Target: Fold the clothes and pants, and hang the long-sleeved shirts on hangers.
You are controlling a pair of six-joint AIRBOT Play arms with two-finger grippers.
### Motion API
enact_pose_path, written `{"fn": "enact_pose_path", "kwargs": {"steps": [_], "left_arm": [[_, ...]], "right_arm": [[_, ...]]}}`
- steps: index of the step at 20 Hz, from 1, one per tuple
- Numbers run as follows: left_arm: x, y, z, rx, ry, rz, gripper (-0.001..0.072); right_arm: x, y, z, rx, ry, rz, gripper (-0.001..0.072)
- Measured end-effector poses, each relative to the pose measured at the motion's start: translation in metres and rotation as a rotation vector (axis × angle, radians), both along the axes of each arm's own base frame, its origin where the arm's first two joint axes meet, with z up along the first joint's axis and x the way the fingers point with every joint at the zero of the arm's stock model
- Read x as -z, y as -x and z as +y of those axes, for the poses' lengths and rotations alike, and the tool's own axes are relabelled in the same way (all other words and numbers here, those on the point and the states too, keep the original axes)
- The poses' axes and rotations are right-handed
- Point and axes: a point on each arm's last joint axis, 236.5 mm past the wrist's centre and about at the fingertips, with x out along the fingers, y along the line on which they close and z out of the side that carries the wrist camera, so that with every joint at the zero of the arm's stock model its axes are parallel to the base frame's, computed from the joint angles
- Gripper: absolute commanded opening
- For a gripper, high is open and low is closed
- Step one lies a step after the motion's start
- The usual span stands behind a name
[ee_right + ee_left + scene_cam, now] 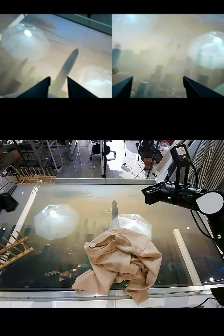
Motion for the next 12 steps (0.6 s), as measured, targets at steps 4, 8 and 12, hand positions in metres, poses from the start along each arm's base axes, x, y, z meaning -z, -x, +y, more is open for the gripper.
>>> {"fn": "enact_pose_path", "kwargs": {"steps": [4, 8, 12], "left_arm": [[0.057, -0.014, -0.101, 0.352, 0.209, 0.147, 0.0708], [0.125, -0.009, -0.205, 0.733, 0.238, 0.286, 0.0709], [0.201, -0.001, -0.278, 0.934, 0.205, 0.405, 0.0708]], "right_arm": [[0.032, 0.024, 0.014, -0.025, -0.079, 0.208, 0.0411], [0.104, 0.071, 0.032, -0.087, -0.114, 0.545, 0.0506], [0.149, 0.105, 0.048, -0.125, -0.190, 0.755, 0.0506]]}}
